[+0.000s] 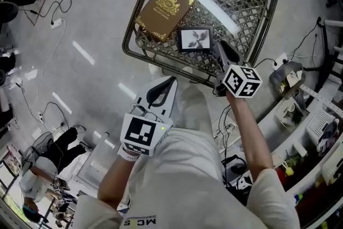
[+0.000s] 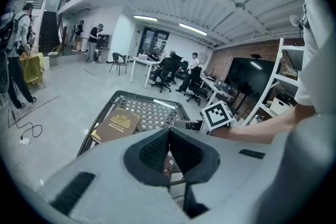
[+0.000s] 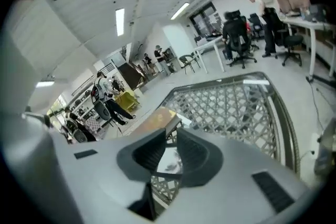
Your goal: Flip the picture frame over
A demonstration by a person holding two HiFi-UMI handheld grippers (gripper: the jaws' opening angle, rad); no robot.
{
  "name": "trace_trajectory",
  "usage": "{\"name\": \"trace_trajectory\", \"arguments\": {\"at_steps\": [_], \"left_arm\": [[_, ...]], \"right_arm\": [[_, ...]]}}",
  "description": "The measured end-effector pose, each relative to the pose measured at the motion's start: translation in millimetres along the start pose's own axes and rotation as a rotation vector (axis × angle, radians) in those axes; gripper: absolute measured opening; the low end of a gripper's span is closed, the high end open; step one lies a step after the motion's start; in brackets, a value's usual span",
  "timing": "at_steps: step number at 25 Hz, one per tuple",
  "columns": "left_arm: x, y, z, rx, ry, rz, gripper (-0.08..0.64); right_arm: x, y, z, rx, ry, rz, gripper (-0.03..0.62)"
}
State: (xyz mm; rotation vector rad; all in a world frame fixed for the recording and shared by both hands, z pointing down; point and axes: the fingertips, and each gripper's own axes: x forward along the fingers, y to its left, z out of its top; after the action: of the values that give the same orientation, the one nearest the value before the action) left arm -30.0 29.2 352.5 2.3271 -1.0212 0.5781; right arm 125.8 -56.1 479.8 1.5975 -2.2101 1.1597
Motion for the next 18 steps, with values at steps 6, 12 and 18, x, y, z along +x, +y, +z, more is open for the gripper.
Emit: {"name": "trace_trajectory", "arguments": {"at_steps": [6,12,18], "left_arm": [[-23,-4,25,-0.004,-0.06,0.038,0.025],[-45,-13,50,-0.005,-0.135,0.067,0.025],[-66,-23,72,0.017,-0.203,0.078,0.025]], "right_arm": [[-58,54,52,-0.301,-0.096,0.006,0.021],[-112,88,85,-0.371,-0.189,0.026,0.017],[-159,115,95,-0.413,-0.23,0.038,0.017]]}}
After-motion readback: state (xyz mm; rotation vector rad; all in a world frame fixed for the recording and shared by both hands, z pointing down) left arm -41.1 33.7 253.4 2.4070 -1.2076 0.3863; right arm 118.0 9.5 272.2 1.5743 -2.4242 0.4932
